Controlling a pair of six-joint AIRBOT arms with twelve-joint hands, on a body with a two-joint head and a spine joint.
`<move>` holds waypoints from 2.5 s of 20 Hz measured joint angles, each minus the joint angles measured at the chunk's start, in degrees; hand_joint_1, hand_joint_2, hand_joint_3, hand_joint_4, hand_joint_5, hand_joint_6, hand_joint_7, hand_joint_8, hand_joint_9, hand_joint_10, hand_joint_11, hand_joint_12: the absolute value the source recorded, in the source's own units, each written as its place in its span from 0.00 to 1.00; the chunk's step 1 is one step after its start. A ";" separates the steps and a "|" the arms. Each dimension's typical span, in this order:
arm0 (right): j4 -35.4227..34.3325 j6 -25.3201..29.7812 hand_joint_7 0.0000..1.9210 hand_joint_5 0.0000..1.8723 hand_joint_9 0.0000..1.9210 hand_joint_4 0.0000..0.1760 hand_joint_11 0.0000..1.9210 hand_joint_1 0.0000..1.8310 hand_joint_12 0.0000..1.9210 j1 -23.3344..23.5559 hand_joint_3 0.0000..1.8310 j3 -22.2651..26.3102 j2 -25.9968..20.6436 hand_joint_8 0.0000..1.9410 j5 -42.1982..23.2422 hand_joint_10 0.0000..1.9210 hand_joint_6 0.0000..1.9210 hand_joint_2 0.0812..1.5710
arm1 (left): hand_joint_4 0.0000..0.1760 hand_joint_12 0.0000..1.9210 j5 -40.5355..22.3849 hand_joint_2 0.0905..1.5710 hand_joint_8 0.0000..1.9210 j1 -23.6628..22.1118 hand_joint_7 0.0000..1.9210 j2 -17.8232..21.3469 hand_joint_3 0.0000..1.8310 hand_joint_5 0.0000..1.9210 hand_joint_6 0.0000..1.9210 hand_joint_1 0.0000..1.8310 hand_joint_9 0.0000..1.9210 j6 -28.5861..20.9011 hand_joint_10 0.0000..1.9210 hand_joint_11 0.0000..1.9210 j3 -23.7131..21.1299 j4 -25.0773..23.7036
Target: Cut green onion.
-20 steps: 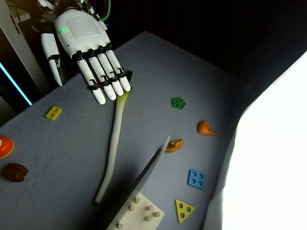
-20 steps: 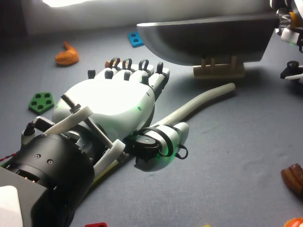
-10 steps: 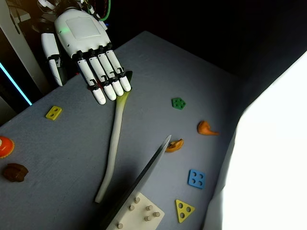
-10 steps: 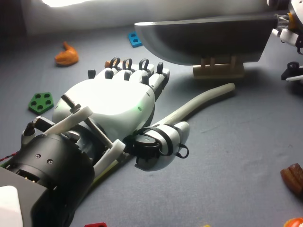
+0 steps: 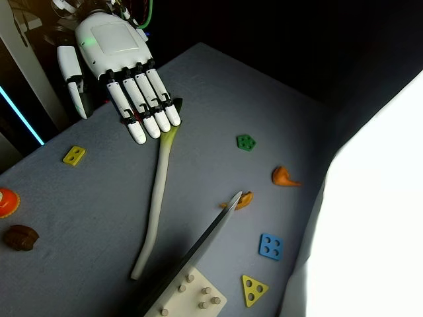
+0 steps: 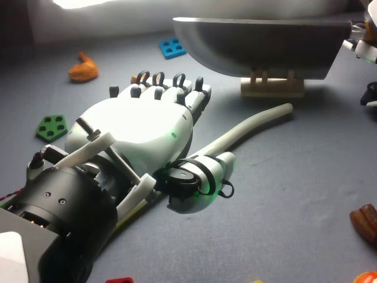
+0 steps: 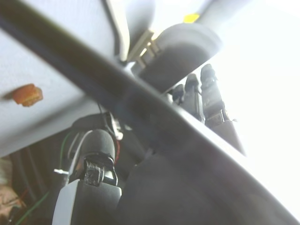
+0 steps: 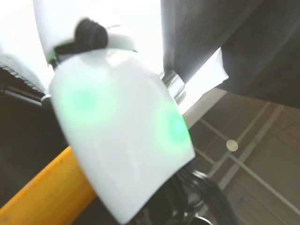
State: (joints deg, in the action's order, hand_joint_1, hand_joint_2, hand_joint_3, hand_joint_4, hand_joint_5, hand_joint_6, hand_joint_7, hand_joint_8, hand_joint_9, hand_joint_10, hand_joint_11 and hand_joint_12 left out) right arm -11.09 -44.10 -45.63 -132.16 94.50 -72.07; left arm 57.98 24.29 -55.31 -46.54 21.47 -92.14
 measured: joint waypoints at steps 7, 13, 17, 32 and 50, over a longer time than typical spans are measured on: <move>-0.07 0.37 0.02 0.00 0.02 0.33 0.00 0.56 0.18 0.00 0.00 0.00 -0.04 0.01 -0.09 0.03 0.00 0.61 | 0.00 0.00 -0.02 0.90 0.00 0.22 0.00 0.00 0.00 0.01 0.00 0.04 0.00 0.00 0.00 0.00 0.00 -0.50; -0.02 0.35 0.00 0.00 0.00 0.51 0.00 0.46 0.00 1.51 0.00 0.00 -0.37 0.00 -0.11 0.00 0.00 0.51 | 0.00 0.00 -0.07 0.90 0.00 0.24 0.00 0.02 0.00 0.01 0.00 0.02 0.00 -0.02 0.00 0.00 0.00 -0.55; -0.09 0.37 0.00 0.00 0.00 0.52 0.00 0.49 0.00 1.51 0.00 0.00 -0.57 0.00 -0.04 0.00 0.00 0.50 | 0.00 0.00 -0.11 0.90 0.00 0.22 0.00 0.00 0.00 0.01 0.00 0.02 0.00 0.00 0.00 0.00 -0.02 -0.46; 5.25 3.89 0.00 0.00 0.00 0.50 0.00 0.47 0.00 1.05 0.00 0.00 -4.04 0.00 -0.15 0.00 0.00 0.50 | 0.00 0.00 -0.04 0.89 0.00 0.22 0.00 0.02 0.00 0.01 0.00 0.05 0.00 -0.02 0.00 0.00 0.00 -0.39; 17.00 15.78 0.00 0.00 0.00 0.41 0.00 0.41 0.00 -3.87 0.00 0.00 -11.56 0.00 -0.87 0.00 0.00 0.52 | 0.00 0.00 3.39 0.90 0.00 -2.27 0.00 0.00 0.00 0.01 0.01 0.01 0.01 -0.04 0.00 0.00 -0.76 2.21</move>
State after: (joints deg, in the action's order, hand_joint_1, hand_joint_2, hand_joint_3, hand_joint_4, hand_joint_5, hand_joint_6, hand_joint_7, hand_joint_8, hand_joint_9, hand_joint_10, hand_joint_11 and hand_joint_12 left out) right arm 5.91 -28.32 -49.50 -132.16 82.94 -72.95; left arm 61.36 22.02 -55.31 -46.59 20.71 -89.93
